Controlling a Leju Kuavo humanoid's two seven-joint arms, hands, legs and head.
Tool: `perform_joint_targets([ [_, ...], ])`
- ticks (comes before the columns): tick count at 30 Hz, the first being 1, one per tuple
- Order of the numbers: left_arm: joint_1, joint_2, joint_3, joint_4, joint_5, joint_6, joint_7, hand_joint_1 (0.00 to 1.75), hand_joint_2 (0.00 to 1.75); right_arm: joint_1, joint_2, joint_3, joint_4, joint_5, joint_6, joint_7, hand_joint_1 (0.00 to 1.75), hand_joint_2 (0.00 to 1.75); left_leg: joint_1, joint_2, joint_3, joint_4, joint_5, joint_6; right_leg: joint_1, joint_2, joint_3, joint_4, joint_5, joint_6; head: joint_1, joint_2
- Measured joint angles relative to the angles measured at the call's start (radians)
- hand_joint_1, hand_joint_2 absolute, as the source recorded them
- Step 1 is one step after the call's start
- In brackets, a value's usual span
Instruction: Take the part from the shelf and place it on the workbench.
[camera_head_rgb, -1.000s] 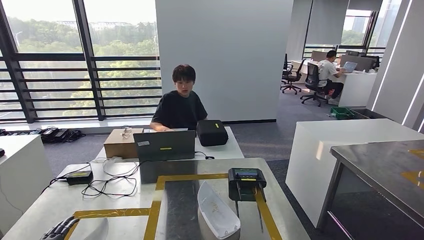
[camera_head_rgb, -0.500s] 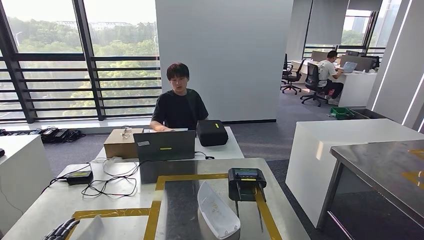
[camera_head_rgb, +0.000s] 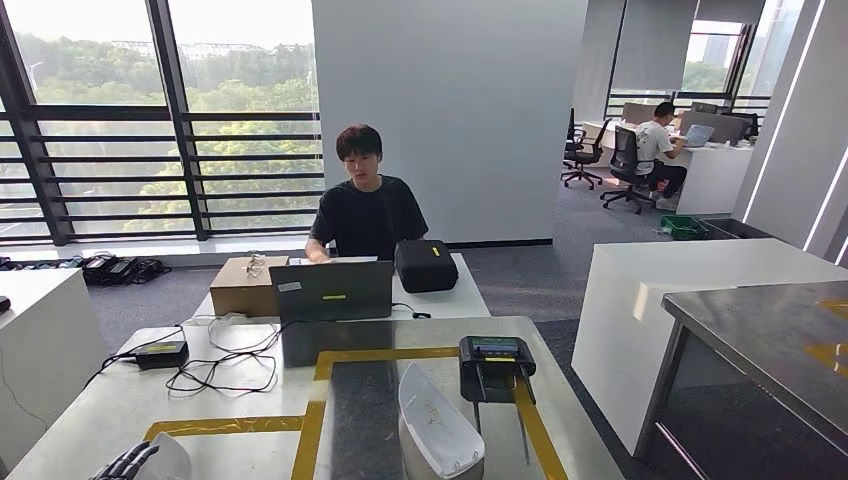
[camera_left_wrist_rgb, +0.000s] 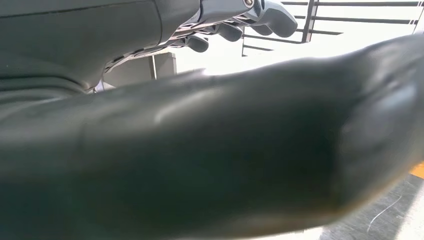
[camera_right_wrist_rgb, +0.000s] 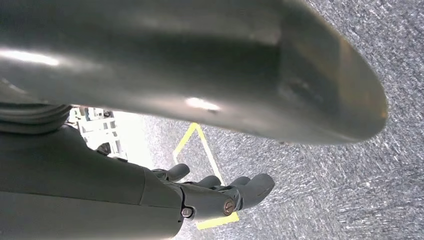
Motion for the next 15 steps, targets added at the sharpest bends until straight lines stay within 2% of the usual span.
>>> perform_joint_targets([
  [2,0.0,0.0,0.0,0.0,0.0,0.0,0.0,0.0,0.0,0.0,0.0,0.0,0.0,0.0,0.0,0.0,0.0,0.0,0.0,0.0,0.0,-0.001,0.0,0.001,0.001,0.0,-0.003,0.007,-0.006,0.001,0.0,0.0],
  [3,0.001,0.0,0.001,0.0,0.0,0.001,-0.001,0.0,0.0,-0.001,0.0,0.0,0.0,0.0,0.0,0.0,0.0,0.0,0.001,0.001,0.0,-0.001,0.001,0.001,0.0,0.0,-0.017,0.037,-0.023,0.002,0.001,0.0],
  [4,0.003,0.0,0.003,0.001,0.0,0.001,-0.001,0.0,0.0,-0.002,0.0,0.0,0.0,0.0,0.0,0.001,0.0,0.0,0.001,0.002,-0.001,-0.001,0.001,0.001,-0.001,0.0,-0.043,0.094,-0.05,0.004,0.002,0.0],
  [5,0.01,0.0,0.004,0.001,-0.001,0.001,-0.002,0.0,0.0,-0.002,0.0,0.0,0.0,0.0,-0.001,0.001,0.0,0.0,0.003,0.004,-0.002,0.002,0.001,0.0,-0.005,0.0,-0.068,0.149,-0.063,0.008,0.003,0.0],
  [6,0.017,0.0,0.006,0.002,-0.001,0.002,-0.004,0.0,0.0,-0.003,0.0,0.0,0.0,0.0,-0.002,0.001,0.0,0.0,0.006,0.005,-0.005,0.005,0.002,-0.002,-0.009,0.0,-0.082,0.178,-0.063,0.013,0.004,0.0],
  [7,0.023,0.0,0.006,0.002,-0.002,0.002,-0.005,0.0,0.0,-0.004,-0.001,0.0,0.0,0.0,-0.002,0.001,0.0,0.0,0.009,0.005,-0.008,0.01,0.002,-0.007,-0.015,-0.001,-0.069,0.154,-0.039,0.019,0.004,0.0],
  [8,0.027,0.0,0.006,0.001,-0.003,0.002,-0.005,0.0,0.0,-0.005,0.0,0.0,0.0,0.0,-0.003,0.0,0.0,0.0,0.012,0.004,-0.012,0.016,0.002,-0.015,-0.018,0.0,-0.041,0.098,-0.009,0.023,0.005,0.0],
  [9,0.027,0.0,0.007,0.0,-0.003,0.002,-0.005,0.0,0.0,-0.006,0.0,0.0,0.0,0.0,-0.003,0.0,0.0,0.0,0.013,0.002,-0.016,0.02,0.003,-0.023,-0.019,0.003,-0.017,0.048,0.013,0.022,0.005,0.0],
  [10,0.027,0.001,0.007,0.0,-0.003,0.002,-0.006,0.0,0.0,-0.006,0.001,0.0,0.0,0.0,-0.003,0.001,0.0,0.0,0.012,0.0,-0.019,0.024,0.005,-0.032,-0.018,0.006,-0.006,0.018,0.02,0.017,0.005,0.0],
  [13,0.027,0.002,0.008,-0.002,-0.003,0.002,-0.006,0.0,0.0,-0.008,0.001,0.0,0.0,0.0,-0.004,0.002,0.0,0.0,0.01,-0.004,-0.028,0.023,0.016,-0.056,-0.016,0.01,-0.02,0.016,0.025,-0.012,0.002,0.0],
  [14,0.028,0.003,0.008,-0.002,-0.003,0.002,-0.006,0.0,0.0,-0.009,0.001,0.0,0.0,0.0,-0.004,0.001,0.0,0.0,0.012,-0.003,-0.035,0.029,0.007,-0.062,-0.016,0.008,-0.027,0.017,0.031,-0.022,0.001,0.0],
  [15,0.028,0.004,0.008,-0.002,-0.003,0.002,-0.006,0.0,0.0,-0.01,0.001,0.0,0.0,0.0,-0.004,0.001,0.0,0.0,0.013,-0.002,-0.047,0.053,-0.016,-0.066,-0.016,0.007,-0.034,0.016,0.039,-0.032,-0.001,0.0],
])
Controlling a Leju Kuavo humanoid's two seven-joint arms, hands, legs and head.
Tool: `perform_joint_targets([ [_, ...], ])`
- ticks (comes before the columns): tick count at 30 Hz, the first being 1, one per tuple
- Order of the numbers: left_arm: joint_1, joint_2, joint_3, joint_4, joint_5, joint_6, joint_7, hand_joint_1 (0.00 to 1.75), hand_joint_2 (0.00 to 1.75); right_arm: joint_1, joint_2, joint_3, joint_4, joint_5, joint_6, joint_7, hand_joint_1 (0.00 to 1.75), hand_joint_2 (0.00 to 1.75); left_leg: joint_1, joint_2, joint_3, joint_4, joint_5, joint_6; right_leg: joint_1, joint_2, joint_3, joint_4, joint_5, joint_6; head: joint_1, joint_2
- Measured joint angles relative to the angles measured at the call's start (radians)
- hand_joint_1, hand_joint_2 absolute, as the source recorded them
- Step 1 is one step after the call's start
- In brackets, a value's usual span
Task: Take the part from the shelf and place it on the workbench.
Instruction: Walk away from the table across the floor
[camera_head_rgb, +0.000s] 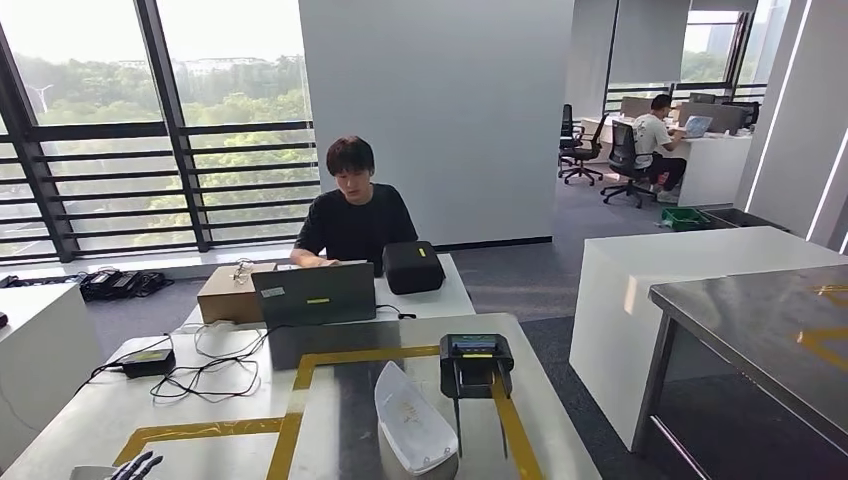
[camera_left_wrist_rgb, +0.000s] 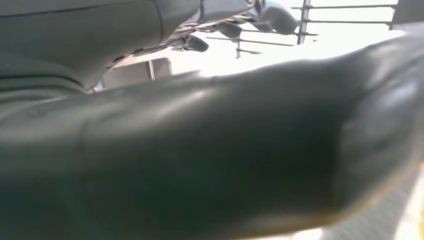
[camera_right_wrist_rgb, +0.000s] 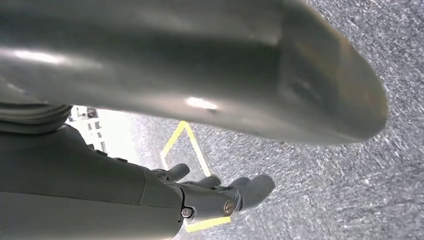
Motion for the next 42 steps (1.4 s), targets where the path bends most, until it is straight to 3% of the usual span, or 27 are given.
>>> perform_joint_targets([
  [3,0.001,0.001,0.0,0.001,0.0,-0.001,0.0,0.0,0.0,0.001,0.0,0.0,0.0,0.0,0.0,0.0,0.0,0.0,0.0,0.003,-0.061,0.177,-0.123,-0.005,0.007,-0.002,-0.028,-0.001,0.023,-0.018,-0.005,0.0],
  [4,0.002,0.001,0.0,0.002,0.0,-0.004,-0.002,0.0,0.0,0.001,0.0,0.0,0.0,0.0,-0.001,-0.001,0.0,0.0,-0.001,0.003,-0.073,0.232,-0.147,-0.004,0.011,-0.002,-0.037,0.0,0.03,-0.02,-0.005,0.0],
  [5,0.003,0.001,0.0,0.003,0.0,-0.006,-0.004,0.0,0.0,0.001,0.0,0.0,0.0,0.0,-0.001,-0.002,0.0,0.0,-0.002,0.003,-0.069,0.256,-0.152,-0.001,0.015,-0.002,-0.047,0.0,0.037,-0.021,-0.006,0.0],
  [6,0.004,0.001,0.0,0.004,0.0,-0.009,-0.006,0.0,0.0,0.001,0.0,0.0,0.0,0.0,-0.002,-0.003,0.0,0.0,-0.004,0.003,-0.046,0.242,-0.139,0.005,0.019,-0.002,-0.056,0.0,0.044,-0.022,-0.006,0.0],
  [7,0.005,0.001,0.0,0.004,0.0,-0.011,-0.008,0.0,0.0,0.001,0.0,0.0,0.0,0.0,-0.002,-0.003,0.0,0.0,-0.008,0.002,-0.005,0.191,-0.116,0.014,0.023,-0.002,-0.063,0.0,0.051,-0.022,-0.006,0.0],
  [9,0.005,0.001,0.0,0.002,0.0,-0.012,-0.012,0.0,0.0,0.001,0.002,0.0,0.0,0.0,-0.002,-0.004,0.0,0.0,-0.018,0.003,0.093,0.05,-0.091,0.034,0.027,-0.003,-0.073,0.001,0.064,-0.019,-0.005,0.0],
  [11,0.005,0.001,0.0,0.001,0.001,-0.015,-0.016,0.0,0.0,0.0,0.004,0.0,0.0,0.0,-0.003,-0.004,0.0,0.0,-0.028,0.004,0.138,-0.026,-0.089,0.044,0.024,-0.003,-0.076,-0.001,0.077,-0.009,-0.004,0.0],
  [13,0.006,0.0,0.0,0.001,0.001,-0.017,-0.018,0.0,0.0,0.0,0.004,0.0,0.0,0.0,-0.005,-0.003,0.0,0.0,-0.031,0.004,0.136,-0.039,-0.076,0.049,0.022,-0.004,-0.077,-0.008,0.09,0.004,-0.004,0.0],
  [15,0.007,-0.003,0.0,0.002,0.002,-0.018,-0.021,0.0,0.0,0.001,0.003,0.0,0.0,0.0,-0.005,-0.002,0.0,0.0,-0.025,0.007,0.129,-0.052,-0.054,0.062,0.022,-0.004,-0.088,0.006,0.067,0.015,-0.004,0.0],
  [18,0.013,-0.006,0.001,0.002,0.005,-0.02,-0.026,0.0,0.0,0.0,0.002,0.0,0.0,0.0,-0.006,-0.002,0.0,0.0,-0.02,0.01,0.093,-0.056,-0.017,0.074,0.017,-0.004,-0.138,0.16,-0.061,0.029,0.0,0.0],
  [19,0.018,-0.006,0.001,0.003,0.005,-0.021,-0.026,0.0,0.0,0.0,0.001,0.0,0.0,0.0,-0.006,-0.001,0.0,0.0,-0.02,0.01,0.078,-0.054,-0.007,0.073,0.015,-0.004,-0.152,0.22,-0.089,0.033,0.001,0.0],
  [20,0.022,-0.006,0.001,0.003,0.005,-0.023,-0.027,0.0,0.0,0.0,0.0,0.0,0.0,0.0,-0.006,-0.001,0.0,0.0,-0.019,0.011,0.064,-0.052,0.002,0.071,0.014,-0.005,-0.154,0.257,-0.096,0.037,0.002,0.0],
  [21,0.026,-0.006,0.001,0.004,0.004,-0.025,-0.027,0.0,0.0,0.0,0.0,0.0,0.0,0.0,-0.007,-0.001,0.0,0.0,-0.017,0.011,0.049,-0.048,0.01,0.068,0.011,-0.005,-0.139,0.26,-0.083,0.041,0.002,0.0],
  [22,0.029,-0.006,0.001,0.004,0.004,-0.027,-0.027,0.0,0.0,0.0,0.0,0.0,0.0,0.0,-0.007,-0.001,0.0,0.0,-0.015,0.011,0.033,-0.042,0.018,0.064,0.009,-0.005,-0.105,0.224,-0.057,0.043,0.003,0.0],
  [24,0.032,-0.006,0.001,0.002,0.001,-0.03,-0.027,0.0,0.0,-0.002,0.0,0.0,0.0,-0.001,-0.008,-0.001,0.0,0.0,-0.012,0.012,0.006,-0.026,0.03,0.052,0.006,-0.005,-0.009,0.091,-0.033,0.046,0.005,0.0],
  [26,0.031,-0.006,0.001,0.0,-0.002,-0.031,-0.027,0.0,0.0,-0.001,0.0,0.0,0.0,-0.001,-0.009,-0.001,0.0,0.0,-0.013,0.011,-0.006,-0.017,0.04,0.039,0.009,-0.001,0.041,0.01,-0.041,0.034,0.005,0.0],
  [29,0.031,-0.006,0.001,0.0,-0.004,-0.033,-0.025,0.0,0.0,-0.001,0.0,0.0,0.0,-0.001,-0.009,-0.001,0.0,0.0,-0.012,0.009,-0.011,-0.021,0.056,0.019,0.012,-0.001,0.03,0.001,-0.025,0.006,0.002,0.0],
  [31,0.032,-0.005,0.001,0.001,-0.004,-0.034,-0.025,0.0,0.0,-0.003,0.001,0.0,0.0,-0.001,-0.009,-0.001,0.0,0.0,-0.01,0.007,-0.03,0.015,0.008,0.009,0.009,-0.004,0.011,-0.005,-0.001,-0.01,0.0,0.0],
  [33,0.032,-0.004,0.001,0.002,-0.005,-0.035,-0.024,0.0,0.0,-0.003,0.001,0.0,0.0,-0.001,-0.01,-0.002,0.0,0.0,-0.009,0.007,-0.061,0.124,-0.091,0.003,0.009,-0.005,-0.015,-0.006,0.022,-0.017,-0.004,0.0],
  [34,0.032,-0.004,0.001,0.003,-0.006,-0.036,-0.023,0.0,0.0,-0.003,0.001,0.0,0.0,0.0,-0.012,-0.003,0.0,0.0,-0.009,0.007,-0.074,0.19,-0.128,0.001,0.01,-0.005,-0.031,-0.006,0.034,-0.018,-0.005,0.0],
  [35,0.032,-0.004,0.001,0.004,-0.006,-0.037,-0.02,0.0,0.0,-0.003,0.001,0.001,0.0,0.0,-0.013,-0.004,0.0,0.0,-0.01,0.007,-0.077,0.241,-0.144,0.001,0.011,-0.006,-0.047,-0.005,0.047,-0.018,-0.006,0.0],
  [36,0.032,-0.004,0.001,0.004,-0.006,-0.039,-0.018,0.0,0.0,-0.004,0.001,0.001,0.0,0.0,-0.014,-0.005,0.0,0.0,-0.01,0.007,-0.067,0.265,-0.136,0.002,0.011,-0.006,-0.064,-0.005,0.059,-0.017,-0.006,0.0],
  [37,0.032,-0.005,0.001,0.005,-0.007,-0.04,-0.016,0.0,0.0,-0.005,0.001,0.001,0.0,0.0,-0.014,-0.004,0.0,0.0,-0.01,0.007,-0.04,0.253,-0.113,0.005,0.012,-0.006,-0.079,-0.005,0.072,-0.015,-0.006,0.0],
  [38,0.031,-0.006,0.001,0.004,-0.008,-0.041,-0.015,0.0,0.0,-0.005,0.001,0.001,0.0,0.0,-0.013,-0.002,0.0,0.0,-0.01,0.007,0.006,0.206,-0.089,0.01,0.013,-0.006,-0.092,-0.005,0.084,-0.013,-0.006,0.0],
  [39,0.028,-0.006,0.001,0.003,-0.009,-0.043,-0.015,0.0,0.0,-0.006,0.001,0.001,0.0,-0.001,-0.013,-0.001,0.0,0.0,-0.012,0.006,0.062,0.135,-0.083,0.017,0.013,-0.006,-0.103,-0.004,0.095,-0.01,-0.006,0.0],
  [41,0.022,-0.01,0.001,-0.002,-0.012,-0.046,-0.013,0.0,0.0,-0.005,0.001,0.001,0.0,-0.001,-0.013,-0.002,0.0,0.0,-0.018,0.005,0.152,0.005,-0.103,0.028,0.014,-0.006,-0.112,-0.006,0.116,0.001,-0.005,0.0],
  [42,0.019,-0.012,0.001,-0.004,-0.013,-0.047,-0.012,0.0,0.0,-0.005,0.001,0.001,0.0,-0.001,-0.014,-0.002,0.0,0.0,-0.022,0.005,0.17,-0.028,-0.115,0.033,0.013,-0.007,-0.113,-0.01,0.127,0.008,-0.004,0.0],
])
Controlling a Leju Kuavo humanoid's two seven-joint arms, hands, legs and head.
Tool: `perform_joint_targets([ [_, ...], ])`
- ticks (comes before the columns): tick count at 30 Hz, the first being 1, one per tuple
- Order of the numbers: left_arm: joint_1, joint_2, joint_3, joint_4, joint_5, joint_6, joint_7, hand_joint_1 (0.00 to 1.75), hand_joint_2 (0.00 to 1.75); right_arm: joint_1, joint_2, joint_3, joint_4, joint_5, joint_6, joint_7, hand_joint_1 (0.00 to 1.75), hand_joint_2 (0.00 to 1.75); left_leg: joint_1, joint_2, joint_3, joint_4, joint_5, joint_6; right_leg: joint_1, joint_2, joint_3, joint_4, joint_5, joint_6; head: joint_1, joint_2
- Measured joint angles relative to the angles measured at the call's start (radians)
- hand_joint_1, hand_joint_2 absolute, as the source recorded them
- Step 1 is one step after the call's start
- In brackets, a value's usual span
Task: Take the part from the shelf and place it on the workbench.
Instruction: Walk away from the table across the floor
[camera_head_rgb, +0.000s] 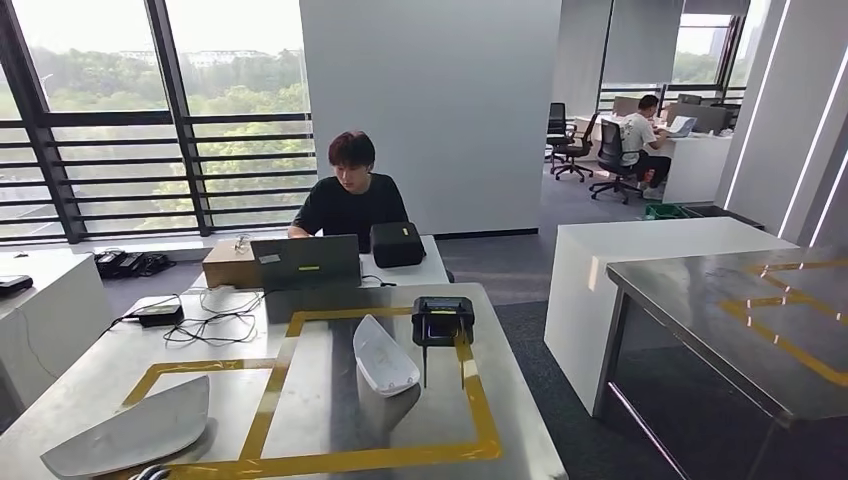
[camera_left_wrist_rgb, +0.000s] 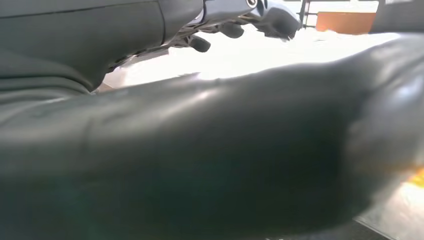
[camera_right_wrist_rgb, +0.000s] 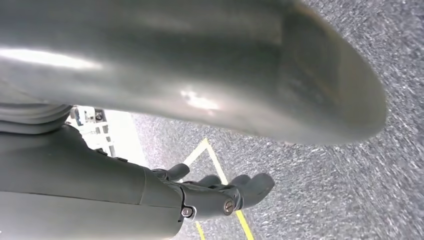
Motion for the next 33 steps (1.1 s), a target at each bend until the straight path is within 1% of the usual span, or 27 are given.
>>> perform_joint_targets([
  [2,-0.003,-0.005,0.0,0.0,-0.002,0.0,0.003,0.0,0.0,0.002,0.0,0.0,0.0,0.0,-0.002,-0.002,0.0,0.0,-0.002,0.001,-0.007,-0.015,0.014,0.012,-0.002,0.001,0.0,-0.013,0.021,0.015,0.0,0.0],
  [3,-0.004,-0.008,0.0,0.001,-0.002,0.0,0.005,0.0,0.0,0.004,0.0,0.0,0.0,0.0,-0.003,-0.003,0.0,0.0,0.0,0.003,-0.015,-0.017,0.027,0.021,-0.003,0.002,-0.006,-0.01,0.011,0.021,0.0,0.0],
  [4,-0.004,-0.011,0.0,0.002,-0.002,0.0,0.006,0.0,0.0,0.006,0.0,0.0,0.0,0.0,-0.004,-0.004,0.0,0.0,0.003,0.005,-0.026,-0.021,0.042,0.03,-0.003,0.002,-0.017,0.011,-0.019,0.026,0.001,0.0],
  [5,-0.004,-0.014,0.0,0.002,-0.003,0.0,0.006,0.0,0.0,0.007,0.0,0.0,0.0,0.0,-0.004,-0.004,0.0,0.0,0.005,0.007,-0.039,-0.023,0.058,0.036,-0.004,0.002,-0.032,0.053,-0.068,0.03,0.002,0.0],
  [7,-0.004,-0.017,0.0,0.002,-0.003,0.0,0.007,0.0,0.0,0.006,-0.001,0.0,0.0,0.0,-0.004,-0.004,0.0,0.0,0.004,0.008,-0.073,-0.022,0.086,0.042,-0.003,0.001,-0.063,0.181,-0.169,0.037,0.006,0.0],
  [8,-0.003,-0.018,0.0,0.003,-0.003,0.0,0.007,0.0,0.0,0.005,-0.001,0.0,0.0,-0.001,-0.004,-0.004,0.0,0.0,0.003,0.008,-0.091,-0.02,0.1,0.042,-0.003,0.001,-0.07,0.239,-0.189,0.039,0.006,0.0],
  [9,-0.002,-0.02,0.0,0.005,-0.003,0.0,0.007,0.0,0.0,0.005,-0.002,0.0,0.0,-0.001,-0.005,-0.004,0.0,0.0,0.003,0.008,-0.109,-0.018,0.112,0.041,-0.002,0.001,-0.064,0.274,-0.184,0.04,0.007,0.0],
  [10,0.0,-0.021,0.0,0.006,-0.003,0.0,0.007,0.0,0.0,0.005,-0.002,0.0,0.0,-0.001,-0.005,-0.003,0.0,0.0,0.003,0.009,-0.127,-0.015,0.124,0.039,-0.002,0.001,-0.042,0.275,-0.162,0.039,0.008,0.0],
  [11,0.001,-0.022,0.0,0.006,-0.004,0.0,0.008,0.0,0.0,0.004,-0.002,0.0,0.0,-0.001,-0.005,-0.003,0.0,0.0,0.003,0.009,-0.144,-0.011,0.134,0.037,-0.002,0.001,-0.002,0.24,-0.136,0.037,0.008,0.0],
  [12,0.001,-0.023,0.0,0.006,-0.004,0.0,0.009,0.0,0.0,0.003,-0.002,0.0,0.0,-0.001,-0.005,-0.003,0.0,0.0,0.003,0.009,-0.158,-0.006,0.144,0.033,-0.001,0.001,0.053,0.176,-0.13,0.033,0.009,0.0],
  [14,0.0,-0.024,0.0,0.004,-0.005,0.0,0.011,0.0,0.0,0.0,-0.004,0.0,0.0,-0.001,-0.007,-0.003,0.0,0.0,0.001,0.01,-0.175,0.001,0.159,0.023,0.004,0.001,0.145,0.045,-0.152,0.021,0.009,0.0],
  [15,0.0,-0.025,0.0,0.003,-0.005,0.0,0.011,0.0,0.0,-0.001,-0.005,0.0,0.0,-0.001,-0.007,-0.003,0.0,0.0,0.001,0.01,-0.177,0.001,0.167,0.017,0.007,0.001,0.167,0.009,-0.166,0.014,0.009,0.0],
  [17,-0.001,-0.027,0.0,0.003,-0.006,0.0,0.013,0.0,0.0,0.0,-0.007,0.0,0.0,-0.001,-0.008,-0.003,0.0,0.0,0.002,0.009,-0.178,-0.006,0.183,0.004,0.009,0.001,0.163,-0.006,-0.156,-0.001,0.007,0.0],
  [18,-0.001,-0.028,0.0,0.004,-0.007,0.0,0.013,0.0,0.0,0.0,-0.007,0.0,0.0,-0.001,-0.008,-0.003,0.0,0.0,0.002,0.007,-0.184,-0.004,0.178,-0.002,0.006,0.0,0.158,-0.012,-0.146,-0.009,0.006,0.0],
  [19,-0.001,-0.028,0.0,0.005,-0.008,0.0,0.014,0.0,0.0,0.0,-0.007,0.0,0.0,-0.001,-0.007,-0.003,0.0,0.0,0.003,0.006,-0.193,0.011,0.155,-0.007,0.003,-0.002,0.15,-0.016,-0.132,-0.016,0.005,0.0],
  [20,-0.001,-0.028,0.0,0.006,-0.009,0.0,0.015,0.0,0.0,0.0,-0.007,0.0,0.0,-0.001,-0.006,-0.003,0.0,0.0,0.004,0.004,-0.206,0.046,0.114,-0.012,0.0,-0.003,0.139,-0.02,-0.118,-0.022,0.003,0.0],
  [22,-0.001,-0.028,0.0,0.007,-0.009,-0.001,0.017,0.0,0.0,0.001,-0.007,0.0,0.0,-0.001,-0.006,-0.003,0.0,0.0,0.007,0.004,-0.236,0.169,0.013,-0.022,0.0,-0.004,0.112,-0.02,-0.094,-0.026,0.0,0.0],
  [23,0.0,-0.028,0.0,0.008,-0.01,-0.001,0.017,0.0,0.0,0.002,-0.007,0.0,0.0,-0.001,-0.006,-0.003,0.0,0.0,0.009,0.004,-0.245,0.232,-0.015,-0.026,0.0,-0.004,0.098,-0.02,-0.082,-0.026,-0.001,0.0],
  [24,0.0,-0.028,0.0,0.009,-0.01,-0.002,0.017,0.0,0.0,0.003,-0.007,0.0,0.0,-0.001,-0.005,-0.003,0.0,0.0,0.01,0.004,-0.243,0.273,-0.02,-0.028,-0.001,-0.004,0.083,-0.019,-0.071,-0.024,-0.001,0.0],
  [25,0.001,-0.028,0.0,0.009,-0.01,-0.002,0.018,0.0,0.0,0.003,-0.007,0.0,0.0,-0.001,-0.005,-0.003,0.0,0.0,0.012,0.004,-0.226,0.281,-0.004,-0.03,-0.001,-0.004,0.069,-0.019,-0.06,-0.022,-0.002,0.0],
  [26,0.001,-0.028,0.0,0.009,-0.01,-0.002,0.018,0.0,0.0,0.003,-0.007,0.0,0.0,-0.001,-0.004,-0.003,0.0,0.0,0.013,0.004,-0.19,0.25,0.022,-0.03,-0.002,-0.004,0.057,-0.018,-0.05,-0.019,-0.002,0.0],
  [27,0.0,-0.028,0.0,0.008,-0.01,-0.002,0.018,0.0,0.0,0.003,-0.007,0.0,0.0,-0.001,-0.004,-0.003,0.0,0.0,0.014,0.003,-0.137,0.186,0.039,-0.029,-0.003,-0.004,0.046,-0.016,-0.04,-0.015,-0.002,0.0],
  [28,-0.001,-0.029,0.0,0.007,-0.01,-0.002,0.017,0.0,0.0,0.003,-0.007,0.0,0.0,-0.001,-0.003,-0.003,0.0,0.0,0.013,0.003,-0.079,0.108,0.04,-0.027,-0.003,-0.004,0.037,-0.013,-0.032,-0.009,-0.002,0.0],
  [29,-0.002,-0.029,0.0,0.005,-0.01,-0.002,0.017,0.0,0.0,0.003,-0.007,0.0,0.0,-0.001,-0.003,-0.003,0.0,0.0,0.012,0.001,-0.034,0.045,0.034,-0.022,-0.002,-0.004,0.032,-0.012,-0.024,-0.003,-0.001,0.0],
  [30,-0.003,-0.03,0.0,0.004,-0.01,-0.002,0.017,0.0,0.0,0.002,-0.007,0.0,0.0,-0.001,-0.003,-0.003,0.0,0.0,0.009,0.0,-0.008,0.002,0.022,-0.016,-0.002,-0.003,0.029,-0.012,-0.015,0.004,-0.001,0.0],
  [31,-0.004,-0.031,0.0,0.004,-0.01,-0.002,0.016,0.0,0.0,0.002,-0.007,0.0,0.0,-0.001,-0.004,-0.004,0.0,0.0,0.006,-0.001,-0.003,-0.014,0.017,-0.009,-0.002,-0.003,0.028,-0.014,-0.006,0.011,0.0,0.0],
  [33,-0.005,-0.032,0.0,0.004,-0.01,-0.002,0.016,0.0,0.0,0.004,-0.007,0.0,0.0,-0.001,-0.005,-0.004,0.0,0.0,0.005,0.001,-0.019,-0.016,0.033,0.01,-0.005,-0.002,0.022,-0.016,0.002,0.025,0.0,0.0],
])
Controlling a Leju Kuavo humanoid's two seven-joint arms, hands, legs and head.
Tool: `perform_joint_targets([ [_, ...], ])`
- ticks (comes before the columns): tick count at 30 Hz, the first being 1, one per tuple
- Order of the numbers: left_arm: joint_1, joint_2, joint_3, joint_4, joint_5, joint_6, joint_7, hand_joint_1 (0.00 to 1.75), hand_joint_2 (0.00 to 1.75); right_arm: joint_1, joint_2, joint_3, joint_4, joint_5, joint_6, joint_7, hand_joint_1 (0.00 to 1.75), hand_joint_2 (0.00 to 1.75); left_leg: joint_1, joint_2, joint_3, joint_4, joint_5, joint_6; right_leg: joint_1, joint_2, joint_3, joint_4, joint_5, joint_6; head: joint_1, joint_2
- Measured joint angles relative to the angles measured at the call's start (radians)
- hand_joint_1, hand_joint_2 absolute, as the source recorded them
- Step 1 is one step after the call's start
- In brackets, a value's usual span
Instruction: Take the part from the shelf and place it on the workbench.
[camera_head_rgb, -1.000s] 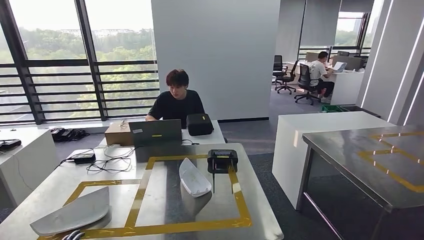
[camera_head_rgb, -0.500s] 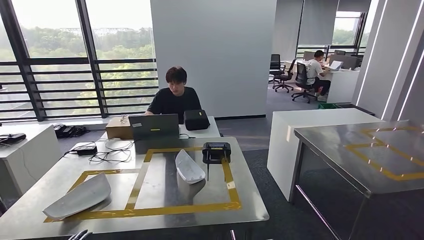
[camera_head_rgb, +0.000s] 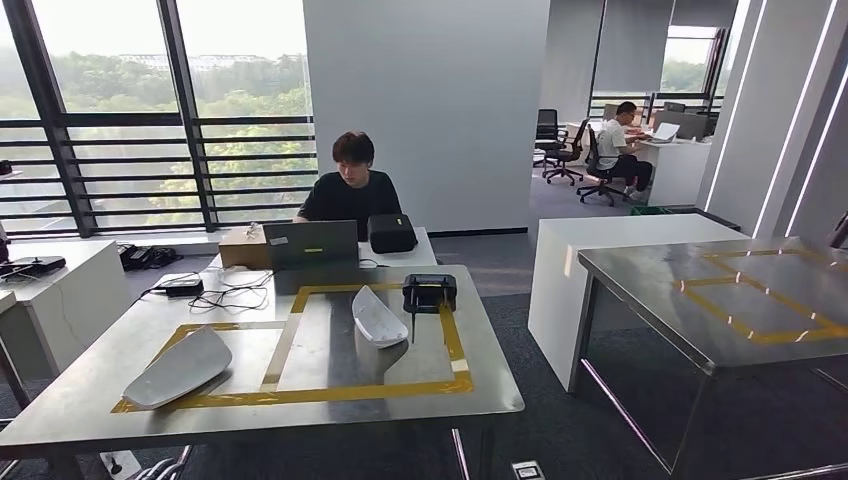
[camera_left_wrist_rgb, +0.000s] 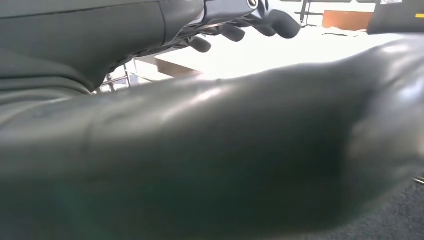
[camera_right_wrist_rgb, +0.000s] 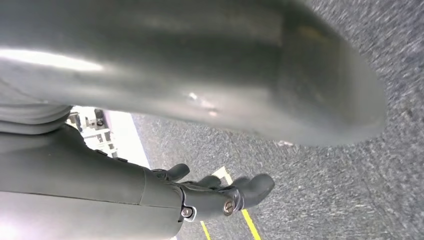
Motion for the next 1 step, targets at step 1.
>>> perform_joint_targets([
  [1,0.0,-0.001,0.0,0.0,0.0,0.0,0.0,0.0,0.0,0.001,0.0,0.0,0.0,0.0,0.0,0.0,0.0,0.0,0.0,0.001,-0.003,-0.001,0.005,0.005,-0.001,0.0,-0.002,-0.001,0.001,0.004,0.0,0.0],
])
